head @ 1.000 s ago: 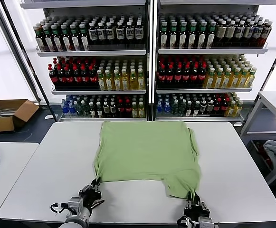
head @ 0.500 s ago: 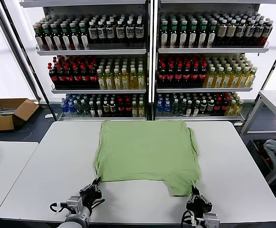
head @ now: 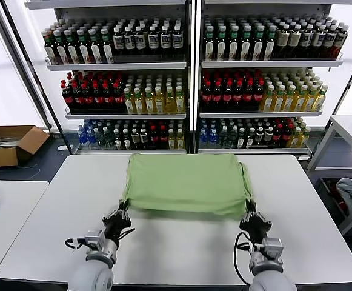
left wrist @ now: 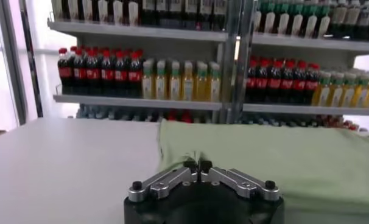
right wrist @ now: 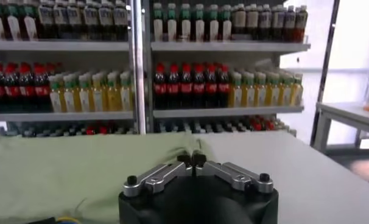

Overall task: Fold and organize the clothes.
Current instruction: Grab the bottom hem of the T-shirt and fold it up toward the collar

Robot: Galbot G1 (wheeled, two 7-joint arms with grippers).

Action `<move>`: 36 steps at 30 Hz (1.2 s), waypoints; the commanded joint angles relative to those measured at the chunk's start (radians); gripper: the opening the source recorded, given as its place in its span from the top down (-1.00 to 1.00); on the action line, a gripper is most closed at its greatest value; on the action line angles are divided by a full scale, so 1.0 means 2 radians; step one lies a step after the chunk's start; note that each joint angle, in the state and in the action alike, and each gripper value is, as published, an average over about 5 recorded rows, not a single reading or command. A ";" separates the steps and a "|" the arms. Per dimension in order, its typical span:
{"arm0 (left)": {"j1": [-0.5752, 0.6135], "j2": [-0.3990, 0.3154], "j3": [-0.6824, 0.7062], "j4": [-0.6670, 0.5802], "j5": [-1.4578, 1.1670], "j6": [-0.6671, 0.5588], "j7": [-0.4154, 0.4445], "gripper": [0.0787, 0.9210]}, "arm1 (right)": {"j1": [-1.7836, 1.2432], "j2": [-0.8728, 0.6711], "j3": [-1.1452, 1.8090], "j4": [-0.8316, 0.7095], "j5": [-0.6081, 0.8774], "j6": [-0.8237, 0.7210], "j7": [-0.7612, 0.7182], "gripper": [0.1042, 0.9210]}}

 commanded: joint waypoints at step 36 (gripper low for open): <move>-0.135 0.008 0.014 0.123 -0.018 0.057 -0.034 -0.40 | 0.175 0.076 -0.029 -0.151 0.123 -0.007 0.065 -0.63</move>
